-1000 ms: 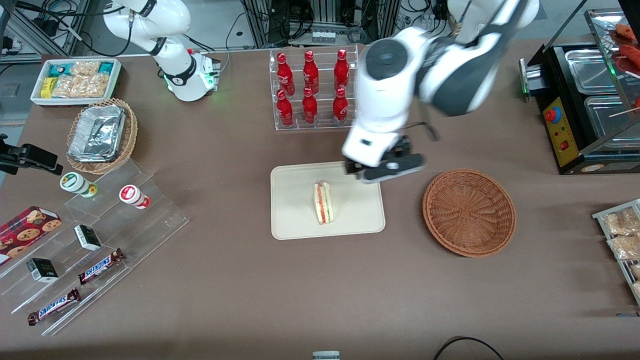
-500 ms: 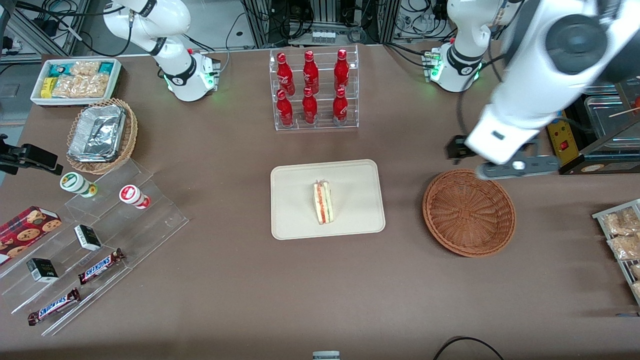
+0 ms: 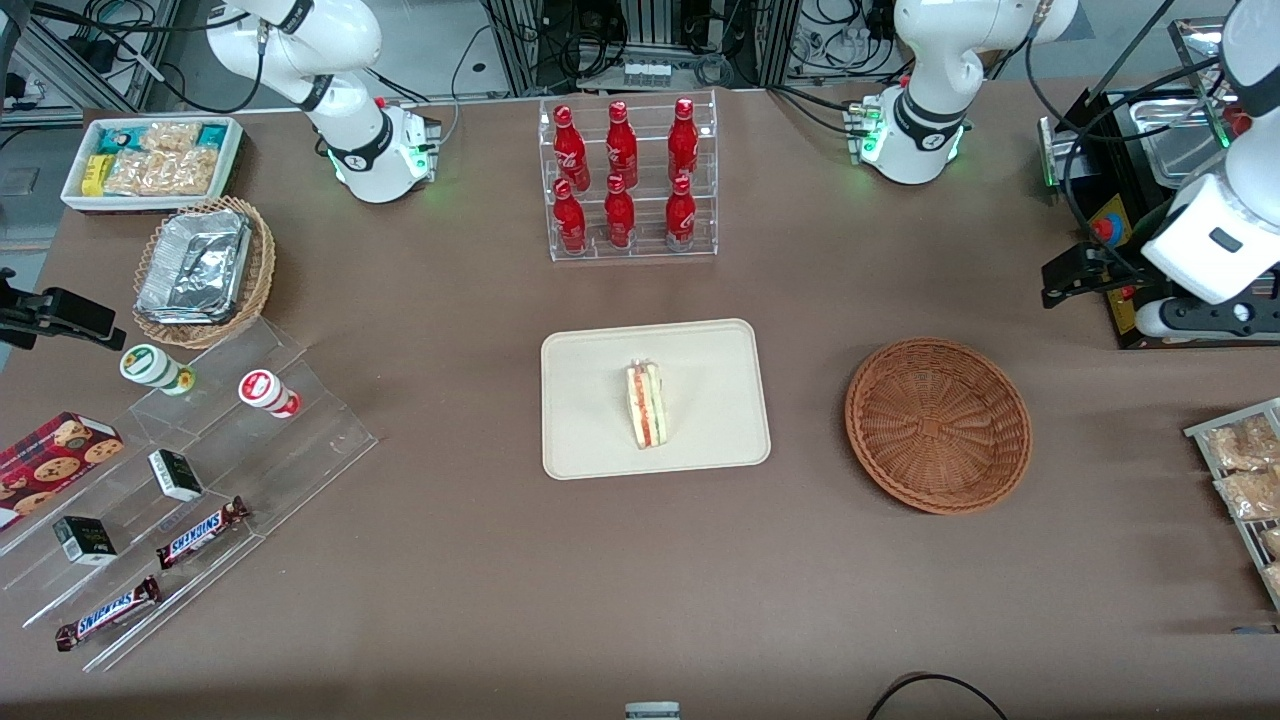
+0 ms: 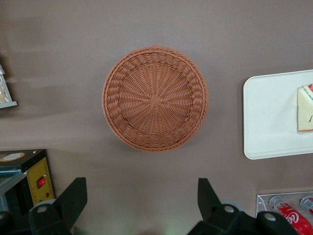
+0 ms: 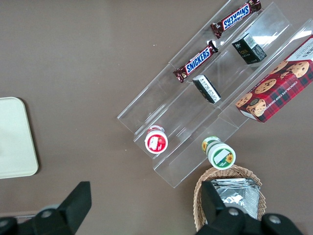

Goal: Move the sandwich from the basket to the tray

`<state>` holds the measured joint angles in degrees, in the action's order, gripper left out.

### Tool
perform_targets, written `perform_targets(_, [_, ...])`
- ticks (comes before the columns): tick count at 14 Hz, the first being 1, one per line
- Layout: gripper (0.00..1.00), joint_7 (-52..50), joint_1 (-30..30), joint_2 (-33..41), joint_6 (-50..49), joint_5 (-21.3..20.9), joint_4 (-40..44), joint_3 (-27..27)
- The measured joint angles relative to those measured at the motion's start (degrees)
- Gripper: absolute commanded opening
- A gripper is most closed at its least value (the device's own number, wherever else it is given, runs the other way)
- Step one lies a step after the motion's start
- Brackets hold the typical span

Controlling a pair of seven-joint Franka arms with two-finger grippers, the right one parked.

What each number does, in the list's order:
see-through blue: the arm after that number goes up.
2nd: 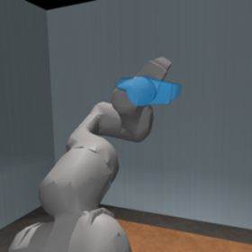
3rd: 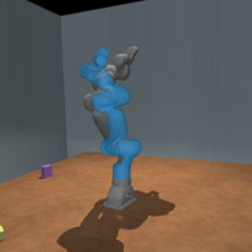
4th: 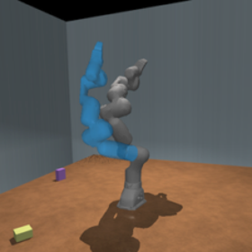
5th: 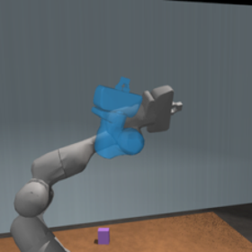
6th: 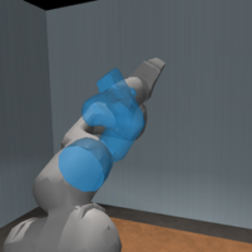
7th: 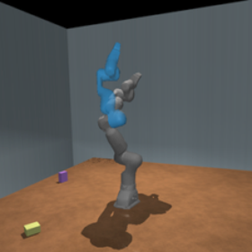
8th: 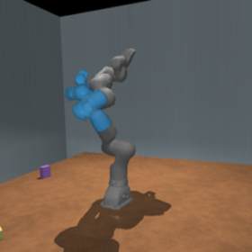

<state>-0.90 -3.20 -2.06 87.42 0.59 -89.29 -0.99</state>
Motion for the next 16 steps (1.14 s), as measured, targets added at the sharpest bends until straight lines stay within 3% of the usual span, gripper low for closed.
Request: perform_targets(16, [1.0,0.85,0.85,2.49,-1.82,-0.01,-1.36,1.27])
